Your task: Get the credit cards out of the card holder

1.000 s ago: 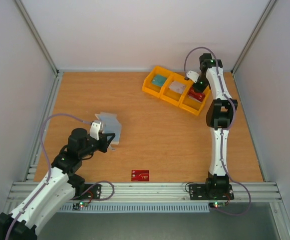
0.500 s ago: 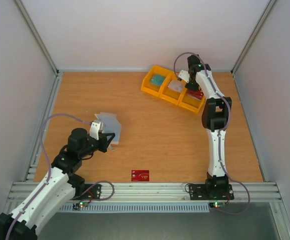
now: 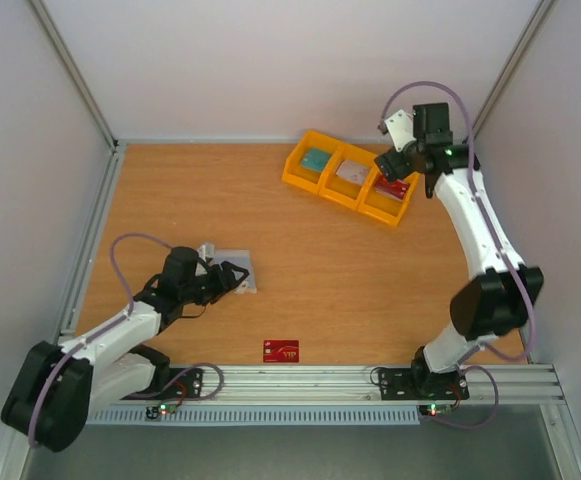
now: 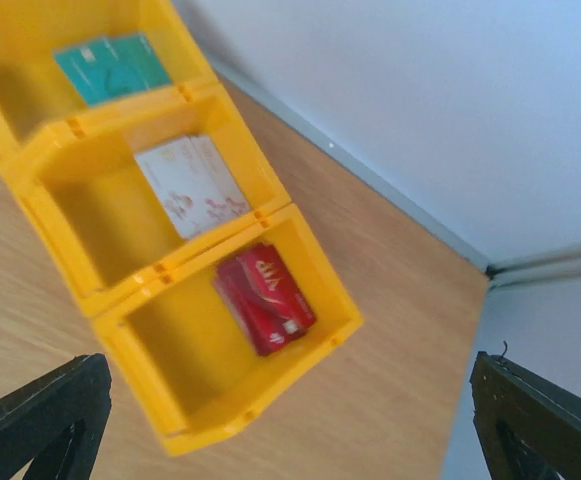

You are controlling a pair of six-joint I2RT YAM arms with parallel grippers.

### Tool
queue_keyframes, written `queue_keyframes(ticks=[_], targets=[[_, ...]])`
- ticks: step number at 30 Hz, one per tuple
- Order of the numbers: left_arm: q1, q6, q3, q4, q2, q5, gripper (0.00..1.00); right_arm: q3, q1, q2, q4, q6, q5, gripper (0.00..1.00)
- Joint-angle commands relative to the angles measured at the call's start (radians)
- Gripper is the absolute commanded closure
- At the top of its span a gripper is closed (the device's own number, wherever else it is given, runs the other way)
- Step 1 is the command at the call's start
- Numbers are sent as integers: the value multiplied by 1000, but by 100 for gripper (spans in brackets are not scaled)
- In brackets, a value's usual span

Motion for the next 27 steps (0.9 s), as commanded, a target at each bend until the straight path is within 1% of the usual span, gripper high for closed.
queue_keyframes(ticks=[1,2,4,6,9,11,12,14,15,16,17,18,20,21,22,23,24,25,26,27], targets=[[3,-212,-11,-185,50,-133,1,-156,-4,-180,111,344,-96,1],[7,-194,2,-292,38,-171,1,-171,-6,-209,107,415,-100,1],[20,-132,28,-453,-14,-253,1,-194,-21,-255,75,591,-91,2],[55,-93,49,-578,-106,-309,1,-264,-37,-308,79,689,-36,2],[133,0,102,-752,-233,-361,1,-426,-81,-407,135,794,34,2],[186,49,159,-852,-309,-375,1,-565,-112,-505,224,818,59,1],[220,56,186,-883,-345,-370,1,-648,-118,-569,317,812,99,2],[272,84,245,-874,-408,-359,1,-810,-118,-642,468,790,192,1],[292,108,281,-842,-429,-369,1,-881,-119,-656,539,780,222,2],[308,170,299,-787,-439,-389,1,-946,-118,-655,617,771,242,1],[317,225,328,-732,-441,-427,1,-1013,-119,-644,711,756,247,2],[323,306,340,-670,-437,-496,1,-1076,-119,-615,823,742,250,2],[326,434,331,-536,-412,-689,1,-1223,-118,-530,1073,725,268,2],[325,455,303,-459,-391,-810,1,-1271,-119,-477,1190,723,296,1],[326,456,264,-334,-366,-942,1,-1314,-119,-428,1289,720,317,2],[326,466,217,-223,-339,-1014,1,-1351,-119,-375,1379,704,322,1],[326,525,159,-65,-315,-1008,1,-1380,-119,-320,1494,683,320,2],[326,659,101,87,-288,-947,0,-1375,-119,-300,1522,679,312,2],[326,766,35,218,-262,-885,1,-1356,-119,-318,1444,698,275,2],[326,891,-25,341,-227,-846,1,-1370,-118,-310,1513,706,250,2]])
